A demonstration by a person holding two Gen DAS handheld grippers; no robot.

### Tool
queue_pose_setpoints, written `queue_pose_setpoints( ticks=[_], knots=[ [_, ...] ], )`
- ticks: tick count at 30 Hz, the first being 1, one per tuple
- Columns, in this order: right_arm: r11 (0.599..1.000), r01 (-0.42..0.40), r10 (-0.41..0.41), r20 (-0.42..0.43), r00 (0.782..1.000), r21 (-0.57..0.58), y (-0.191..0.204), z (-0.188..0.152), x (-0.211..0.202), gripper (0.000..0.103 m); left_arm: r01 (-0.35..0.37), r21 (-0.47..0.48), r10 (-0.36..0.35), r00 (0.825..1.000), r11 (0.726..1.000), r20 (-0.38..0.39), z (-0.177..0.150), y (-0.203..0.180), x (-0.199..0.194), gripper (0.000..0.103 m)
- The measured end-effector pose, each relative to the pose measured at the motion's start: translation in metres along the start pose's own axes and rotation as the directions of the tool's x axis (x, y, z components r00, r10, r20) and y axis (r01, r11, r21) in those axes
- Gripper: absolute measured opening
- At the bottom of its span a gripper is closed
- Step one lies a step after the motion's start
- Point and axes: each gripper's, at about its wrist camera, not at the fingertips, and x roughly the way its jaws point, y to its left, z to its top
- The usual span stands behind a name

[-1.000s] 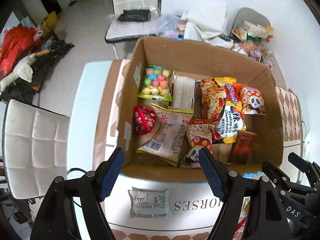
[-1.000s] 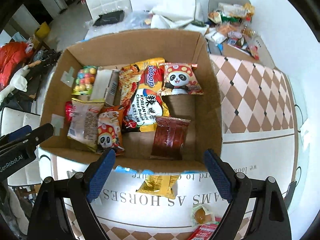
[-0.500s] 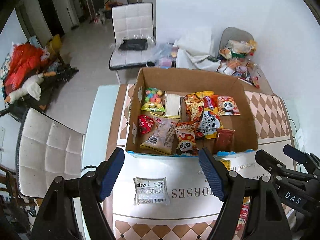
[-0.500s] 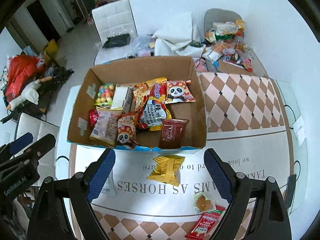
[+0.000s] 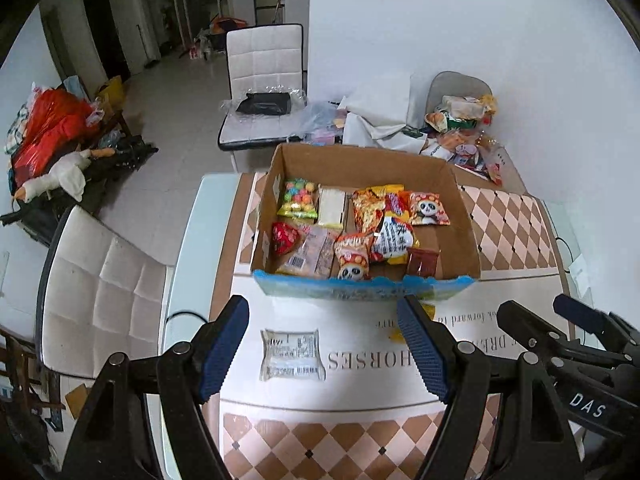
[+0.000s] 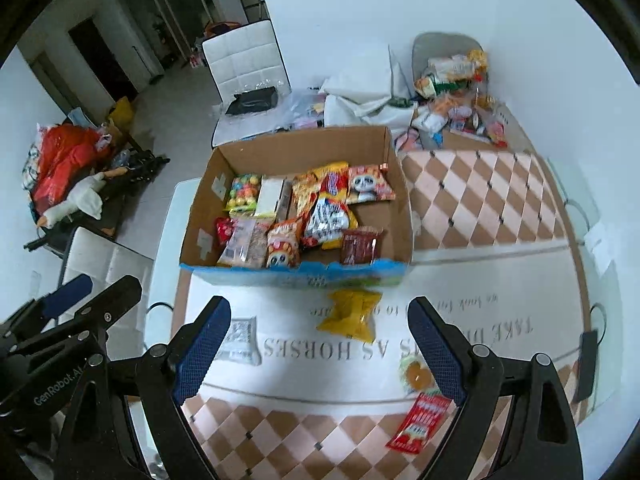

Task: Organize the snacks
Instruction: 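Lift both tools out of the box back toward the table, then grasp the red sauce sachet with the right tool while the left tool grasps the white Mitz bag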

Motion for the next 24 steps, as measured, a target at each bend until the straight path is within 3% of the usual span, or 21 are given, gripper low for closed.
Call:
queue_pose_setpoints(
  ticks=[7,9,10,17,21,24],
  knots=[
    [0.986,0.019,0.012,-0.182,0.983,0.167,-0.053,-0.049,0.044,0.097,0.002,-0.058,-0.01,0.991,0.998,-0.133,-0.035,0.017,0.034,0.076],
    [0.97,0.051,0.007,-0.239,0.971,0.237,-0.078,-0.069,0.062,0.097,0.0,-0.09,-0.017,0.982,0.996,-0.19,-0.047,0.023,0.054,0.082],
    [0.961,0.067,0.008,-0.268,0.963,0.27,-0.091,-0.079,0.072,0.097,-0.003,-0.104,-0.02,0.976,0.995,-0.215,-0.052,0.025,0.063,0.087],
    [0.874,0.224,0.001,-0.462,0.887,0.431,-0.168,-0.154,0.141,0.097,-0.055,-0.218,-0.031,0.927,0.974,-0.373,-0.084,0.039,0.137,0.087],
    [0.835,0.29,0.013,-0.544,0.839,0.467,-0.19,-0.189,0.177,0.097,-0.103,-0.247,-0.011,0.907,0.963,-0.42,-0.09,0.044,0.17,0.087],
    [0.808,0.314,0.039,-0.578,0.815,0.498,-0.198,-0.208,0.195,0.096,-0.136,-0.255,0.01,0.896,0.957,-0.444,-0.088,0.046,0.194,0.087]
  ],
)
